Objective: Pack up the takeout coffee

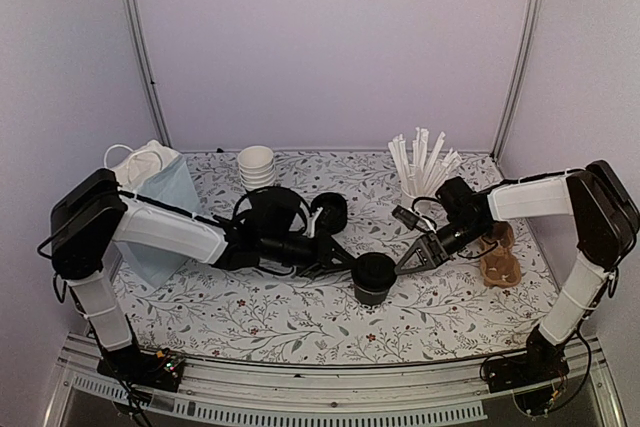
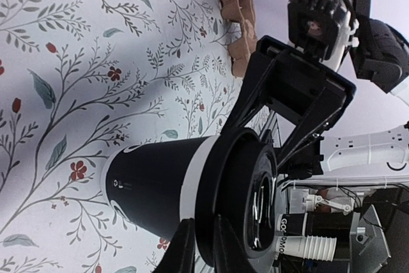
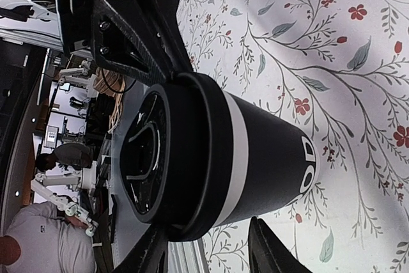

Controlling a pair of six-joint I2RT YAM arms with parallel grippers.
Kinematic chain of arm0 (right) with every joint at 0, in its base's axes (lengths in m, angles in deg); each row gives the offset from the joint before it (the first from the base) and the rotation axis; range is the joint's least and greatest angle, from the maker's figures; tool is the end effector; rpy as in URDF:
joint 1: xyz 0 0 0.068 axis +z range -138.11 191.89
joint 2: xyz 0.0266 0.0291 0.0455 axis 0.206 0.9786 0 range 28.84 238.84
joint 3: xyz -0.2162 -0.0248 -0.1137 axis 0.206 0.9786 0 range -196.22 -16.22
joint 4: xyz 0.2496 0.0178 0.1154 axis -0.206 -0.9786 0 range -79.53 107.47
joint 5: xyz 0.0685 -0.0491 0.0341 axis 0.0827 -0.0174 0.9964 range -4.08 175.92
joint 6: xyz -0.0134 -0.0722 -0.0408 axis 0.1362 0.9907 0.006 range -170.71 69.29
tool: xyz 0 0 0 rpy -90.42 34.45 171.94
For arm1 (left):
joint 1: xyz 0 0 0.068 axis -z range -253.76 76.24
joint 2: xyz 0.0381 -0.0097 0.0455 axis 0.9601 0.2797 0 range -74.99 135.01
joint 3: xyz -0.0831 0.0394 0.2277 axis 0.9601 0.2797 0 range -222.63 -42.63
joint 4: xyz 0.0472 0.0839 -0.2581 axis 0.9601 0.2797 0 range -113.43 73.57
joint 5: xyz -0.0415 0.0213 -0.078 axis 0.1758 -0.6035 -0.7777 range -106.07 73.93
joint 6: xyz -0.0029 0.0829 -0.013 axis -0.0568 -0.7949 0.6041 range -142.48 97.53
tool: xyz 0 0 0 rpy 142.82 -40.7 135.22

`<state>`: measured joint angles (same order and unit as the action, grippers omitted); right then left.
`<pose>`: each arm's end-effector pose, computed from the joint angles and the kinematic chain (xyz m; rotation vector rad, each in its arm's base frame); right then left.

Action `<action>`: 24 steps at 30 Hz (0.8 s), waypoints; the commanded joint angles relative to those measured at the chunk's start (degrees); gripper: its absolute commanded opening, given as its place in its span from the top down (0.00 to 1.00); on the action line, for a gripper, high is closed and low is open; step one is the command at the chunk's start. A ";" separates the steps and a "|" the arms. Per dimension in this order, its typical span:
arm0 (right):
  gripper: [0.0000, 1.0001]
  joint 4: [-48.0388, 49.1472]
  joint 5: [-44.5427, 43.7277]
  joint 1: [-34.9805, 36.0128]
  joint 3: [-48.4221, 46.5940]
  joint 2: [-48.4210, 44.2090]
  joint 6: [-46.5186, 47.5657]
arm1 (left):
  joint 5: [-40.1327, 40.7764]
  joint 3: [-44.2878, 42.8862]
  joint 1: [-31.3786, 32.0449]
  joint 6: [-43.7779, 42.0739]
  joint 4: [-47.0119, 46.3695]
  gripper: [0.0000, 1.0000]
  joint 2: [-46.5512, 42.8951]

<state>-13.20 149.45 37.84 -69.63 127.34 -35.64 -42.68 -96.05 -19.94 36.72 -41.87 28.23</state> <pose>0.2474 0.1937 0.1013 -1.0829 2.3290 1.6088 0.2136 -0.3478 0.1105 0.2156 2.5275 -1.5058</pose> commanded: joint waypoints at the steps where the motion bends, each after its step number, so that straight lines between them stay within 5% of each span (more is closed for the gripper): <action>1: 0.58 2.06 -16.36 2.26 -0.51 4.88 -2.84 | 4.91 4.70 0.16 -2.34 16.90 0.91 8.80; 8: 0.60 1.72 -18.29 2.35 -1.35 8.64 -4.43 | 1.15 8.80 0.14 -0.49 9.41 0.90 10.53; 15: 0.63 1.76 -15.99 2.80 -0.47 4.80 -2.88 | 8.50 0.71 0.41 -7.98 17.06 0.81 5.57; 20: 0.52 -0.95 -2.22 2.79 -0.51 1.14 2.17 | 10.93 -3.65 0.49 -13.26 18.04 0.71 1.74; 24: 0.44 -2.03 -0.42 2.79 -0.82 -1.22 3.96 | 12.49 -3.65 0.75 -14.53 13.40 0.68 -3.09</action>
<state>-14.54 150.11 39.90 -71.27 128.50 -35.48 -34.57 -100.43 -20.35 26.47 -34.26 28.05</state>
